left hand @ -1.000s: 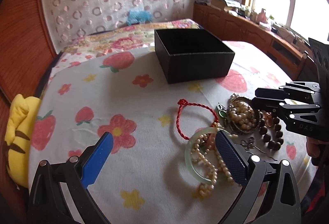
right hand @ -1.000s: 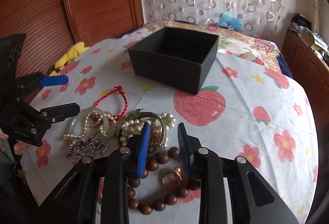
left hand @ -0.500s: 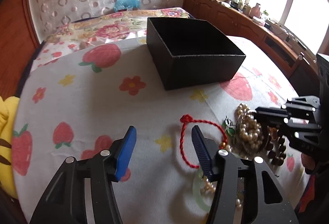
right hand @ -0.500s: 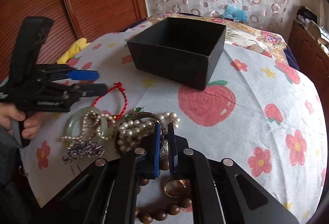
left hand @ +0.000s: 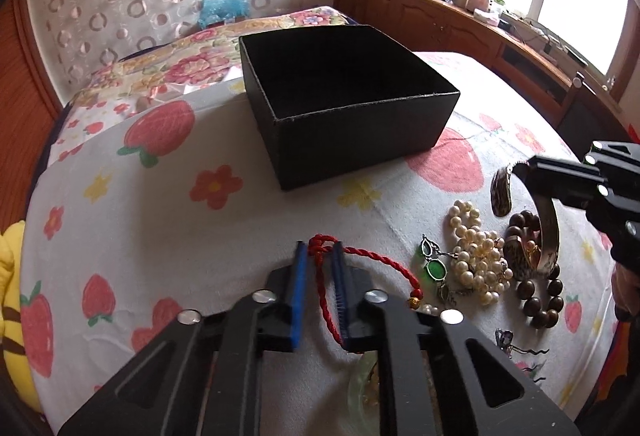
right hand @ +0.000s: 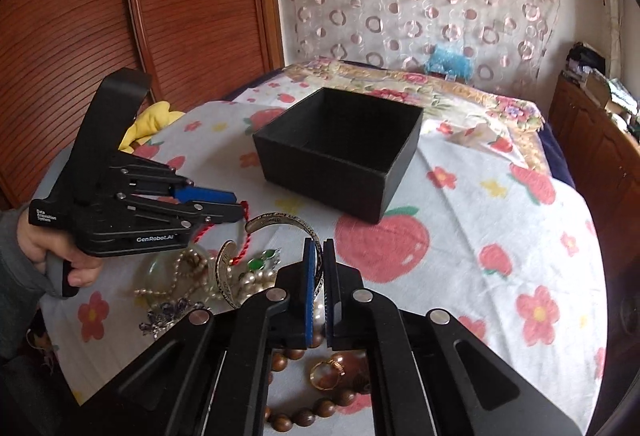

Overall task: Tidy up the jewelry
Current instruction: 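Carry both bracelets over the black box and open both tools to drop them, then move both open tools back to the jewelry pile, then grasp the pearl necklace with the left tool while the right tool grasps another strand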

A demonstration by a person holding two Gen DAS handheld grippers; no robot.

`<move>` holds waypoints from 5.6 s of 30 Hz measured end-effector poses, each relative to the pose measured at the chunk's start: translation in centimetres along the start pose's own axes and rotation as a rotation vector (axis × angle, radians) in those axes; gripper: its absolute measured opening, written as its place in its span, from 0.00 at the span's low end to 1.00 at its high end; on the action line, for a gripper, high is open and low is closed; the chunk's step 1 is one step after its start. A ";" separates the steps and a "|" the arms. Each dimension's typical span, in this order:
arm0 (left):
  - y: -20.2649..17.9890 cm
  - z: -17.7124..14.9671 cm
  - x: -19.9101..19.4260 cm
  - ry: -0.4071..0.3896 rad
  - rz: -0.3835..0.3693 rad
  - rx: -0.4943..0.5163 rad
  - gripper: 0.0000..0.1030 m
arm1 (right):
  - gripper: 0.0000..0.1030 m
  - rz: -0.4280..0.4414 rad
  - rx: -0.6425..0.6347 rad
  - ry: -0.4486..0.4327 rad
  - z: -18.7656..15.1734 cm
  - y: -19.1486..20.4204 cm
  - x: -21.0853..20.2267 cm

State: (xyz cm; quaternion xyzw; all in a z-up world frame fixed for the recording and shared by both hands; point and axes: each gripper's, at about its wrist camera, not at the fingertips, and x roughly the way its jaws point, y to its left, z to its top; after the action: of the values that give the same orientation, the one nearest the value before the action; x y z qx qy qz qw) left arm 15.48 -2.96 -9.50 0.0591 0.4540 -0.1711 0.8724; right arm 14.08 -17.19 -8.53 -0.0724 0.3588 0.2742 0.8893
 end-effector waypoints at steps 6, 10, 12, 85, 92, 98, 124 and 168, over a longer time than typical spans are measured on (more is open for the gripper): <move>0.3 0.7 -1.5 -0.042 0.018 -0.013 0.02 | 0.05 -0.015 0.018 -0.012 0.8 -0.9 -0.2; 0.3 1.4 -3.7 -0.101 0.048 -0.035 0.02 | 0.05 -0.022 0.016 -0.031 1.9 -1.3 -0.2; 0.4 1.9 -4.8 -0.127 0.051 -0.043 0.02 | 0.05 -0.024 0.019 -0.041 2.7 -1.7 -0.2; -1.5 -4.7 -8.5 -0.185 0.076 -0.080 0.41 | 0.27 -0.048 0.032 -0.042 -3.1 -2.5 -2.2; -1.6 -7.2 -9.3 -0.165 0.076 -0.090 0.41 | 0.31 -0.065 0.049 -0.039 -5.4 -1.0 -3.5; -2.0 -9.3 -8.9 -0.129 0.058 -0.096 0.41 | 0.32 -0.055 0.067 -0.002 -7.0 0.2 -3.3; -3.7 -10.3 -8.8 -0.153 0.016 -0.049 0.04 | 0.32 -0.083 0.026 0.029 -8.0 2.0 -2.6; -3.6 -6.8 -15.6 -0.349 0.010 -0.080 0.04 | 0.30 0.042 0.014 0.116 -1.2 2.9 4.8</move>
State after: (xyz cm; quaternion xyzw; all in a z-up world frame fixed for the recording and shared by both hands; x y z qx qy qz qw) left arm 0.73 -0.78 -0.57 -0.0039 0.3017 -0.1560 0.9406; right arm 14.61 -13.07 -12.46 -0.0742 0.4130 0.2854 0.8617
